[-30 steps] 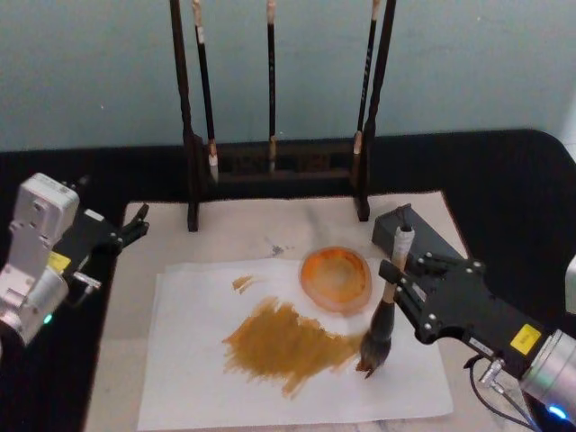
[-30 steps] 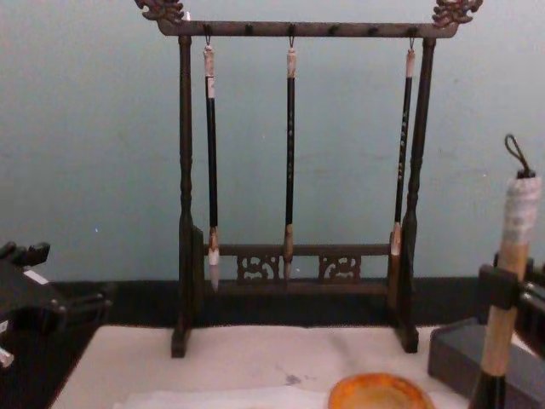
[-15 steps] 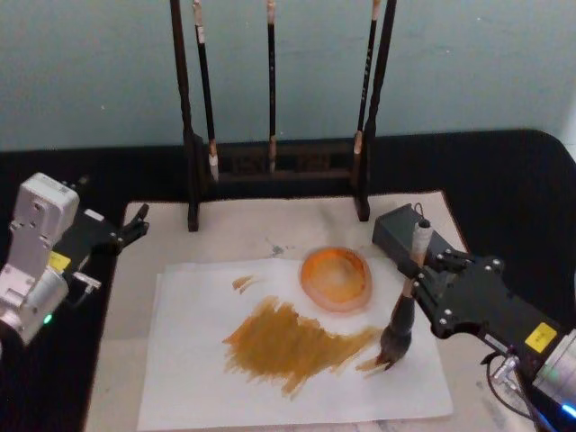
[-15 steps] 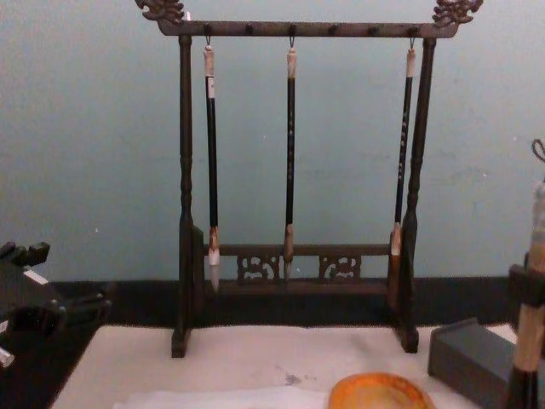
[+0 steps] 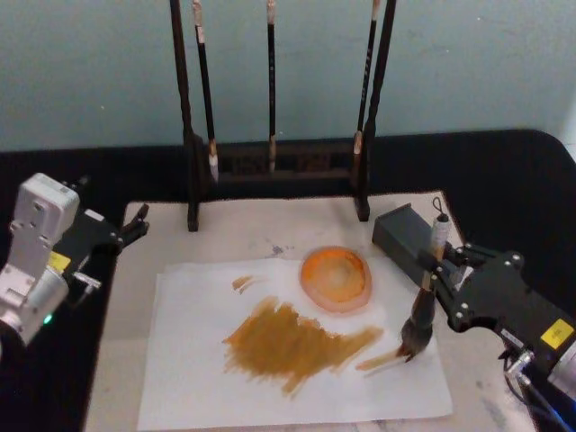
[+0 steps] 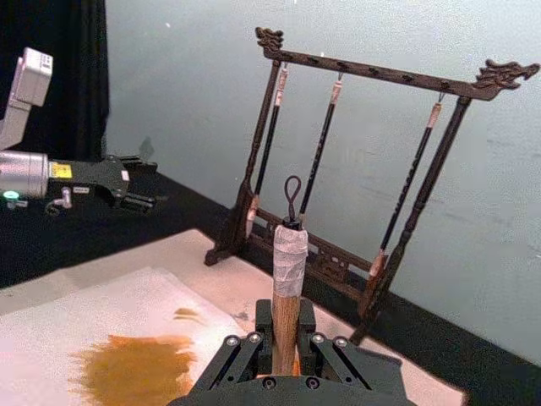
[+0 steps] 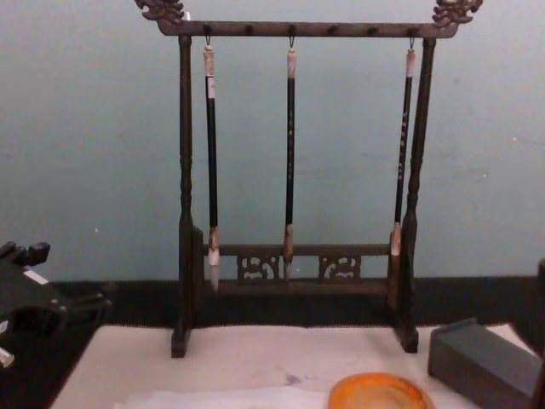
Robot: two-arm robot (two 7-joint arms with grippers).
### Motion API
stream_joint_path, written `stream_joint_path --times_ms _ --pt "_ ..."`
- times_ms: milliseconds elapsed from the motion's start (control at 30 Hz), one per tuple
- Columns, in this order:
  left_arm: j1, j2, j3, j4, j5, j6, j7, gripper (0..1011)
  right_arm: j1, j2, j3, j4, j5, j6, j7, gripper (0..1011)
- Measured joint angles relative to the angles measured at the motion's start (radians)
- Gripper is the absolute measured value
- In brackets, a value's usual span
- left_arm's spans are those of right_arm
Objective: Pick up the brush from the inkstone, write on the paper, then place the brush back to its original position.
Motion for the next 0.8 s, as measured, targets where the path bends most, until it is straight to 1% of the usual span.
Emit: stream_joint_path --times_ms 233,367,533,633,800 --pt "0.0 0.0 0.0 0.0 0.0 0.0 0.0 1010 -0.009 -0.005 0.018 -0.009 -0.017 0.004 -0.003 168" --pt "0.0 0.0 0.0 0.0 0.0 0.0 0.0 1010 -0.011 -0.008 0.025 -0.013 -0.019 0.004 -0.003 168" --pt "0.0 0.0 0.0 0.0 0.0 0.0 0.0 1010 -0.008 -0.013 0.034 -0.028 -0.021 -0.011 0.002 168" --pt "0.0 0.0 0.0 0.0 0.0 0.0 0.0 1010 0.003 -0.016 0.037 -0.033 -0.021 -0.023 0.009 168" --pt "0.0 0.0 0.0 0.0 0.0 0.0 0.0 1010 0.047 -0.035 0.026 -0.017 -0.013 -0.04 0.017 168"
